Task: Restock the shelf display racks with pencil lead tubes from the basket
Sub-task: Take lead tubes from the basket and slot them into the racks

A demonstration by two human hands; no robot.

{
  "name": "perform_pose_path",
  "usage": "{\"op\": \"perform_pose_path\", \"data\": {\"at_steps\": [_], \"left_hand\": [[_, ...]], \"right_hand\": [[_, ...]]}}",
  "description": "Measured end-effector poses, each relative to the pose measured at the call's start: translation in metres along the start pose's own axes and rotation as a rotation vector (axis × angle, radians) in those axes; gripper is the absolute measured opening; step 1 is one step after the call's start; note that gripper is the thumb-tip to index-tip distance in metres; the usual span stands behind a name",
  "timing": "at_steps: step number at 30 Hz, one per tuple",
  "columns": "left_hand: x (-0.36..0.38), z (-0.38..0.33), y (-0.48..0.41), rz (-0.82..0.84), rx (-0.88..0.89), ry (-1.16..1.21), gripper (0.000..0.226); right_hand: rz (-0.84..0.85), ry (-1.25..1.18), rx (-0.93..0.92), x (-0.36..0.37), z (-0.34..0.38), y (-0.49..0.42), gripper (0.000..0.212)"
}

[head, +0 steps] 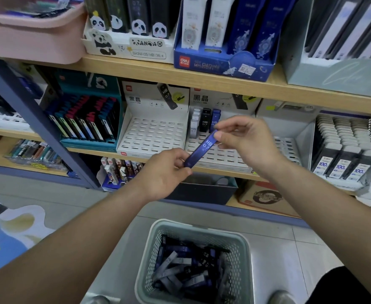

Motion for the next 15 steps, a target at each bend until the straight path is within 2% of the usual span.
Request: {"op": "perform_pose_path", "data": {"at_steps": [4, 7, 15], "left_hand": [[-0.002, 0.003, -0.006, -0.059, 0.001, -0.284, 0.027], [-0.005, 0.000, -0.009, -0.082, 0.022, -0.433, 0.035], [-0.009, 0.005, -0.016, -0.092, 0.012, -0.443, 0.036]], "right_hand": [[-0.195, 0.299, -0.149, -0.023, -0.018, -0.026, 0.025], [-0.250, 0.420, -0.210, -0.028, -0.032, -0.045, 0.021], [-0.220, 0.536, -0.224, -0.028, -0.057, -0.063, 0.012]]}}
Point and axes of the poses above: each hand's wrist, its own y-axis away from the middle knuckle, its own x-axis out of the palm, z = x × y, the point moved 1 cm from there along -y, towards the middle knuckle, and after that the axes turned 7 degrees about -y, right-handed, at the moved point
